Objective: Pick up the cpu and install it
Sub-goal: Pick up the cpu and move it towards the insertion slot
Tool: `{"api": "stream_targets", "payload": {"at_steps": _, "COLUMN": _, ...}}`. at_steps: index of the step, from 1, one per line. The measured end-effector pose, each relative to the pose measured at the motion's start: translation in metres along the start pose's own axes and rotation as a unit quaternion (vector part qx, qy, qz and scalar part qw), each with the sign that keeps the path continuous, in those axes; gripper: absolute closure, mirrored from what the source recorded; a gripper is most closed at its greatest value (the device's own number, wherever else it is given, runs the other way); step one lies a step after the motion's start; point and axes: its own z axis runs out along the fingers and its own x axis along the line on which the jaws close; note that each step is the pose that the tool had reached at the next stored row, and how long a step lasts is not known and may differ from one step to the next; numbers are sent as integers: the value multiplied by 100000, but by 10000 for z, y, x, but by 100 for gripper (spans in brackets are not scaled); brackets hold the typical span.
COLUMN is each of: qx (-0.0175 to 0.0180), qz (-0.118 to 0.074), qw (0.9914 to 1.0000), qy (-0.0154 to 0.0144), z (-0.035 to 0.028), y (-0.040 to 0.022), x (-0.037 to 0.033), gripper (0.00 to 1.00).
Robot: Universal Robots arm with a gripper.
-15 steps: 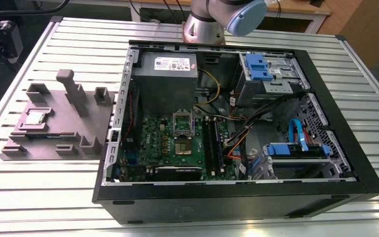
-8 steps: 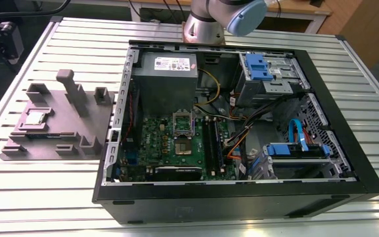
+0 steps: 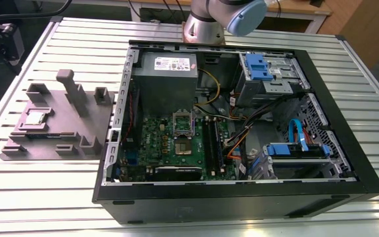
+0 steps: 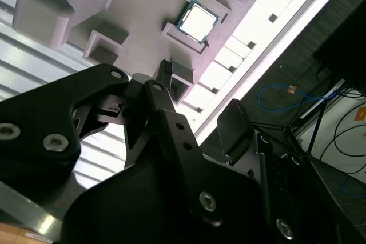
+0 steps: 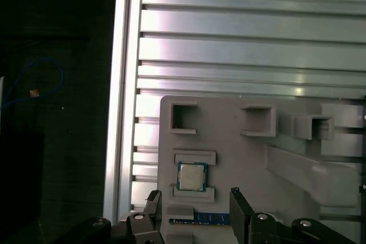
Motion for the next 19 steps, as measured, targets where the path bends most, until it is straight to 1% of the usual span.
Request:
{"api": "stream_targets", "payload": {"at_steps": 9, "qx": -3, "qz": 0, "qw": 100000, "qy": -3, "z": 24, "y": -1, "x": 0, "gripper": 41}}
{"api": "stream_targets", "payload": {"at_steps": 14, "qx": -4, "qz": 0, "qw": 100000, "qy": 2, "z": 62, "y": -3, "x": -1, "gripper": 41}}
{"api": "stream_targets", "payload": {"at_steps": 19, "qx": -5, "qz": 5, "qw": 100000, "qy": 3, "z": 67, "y": -4, "x": 0, "gripper": 41}}
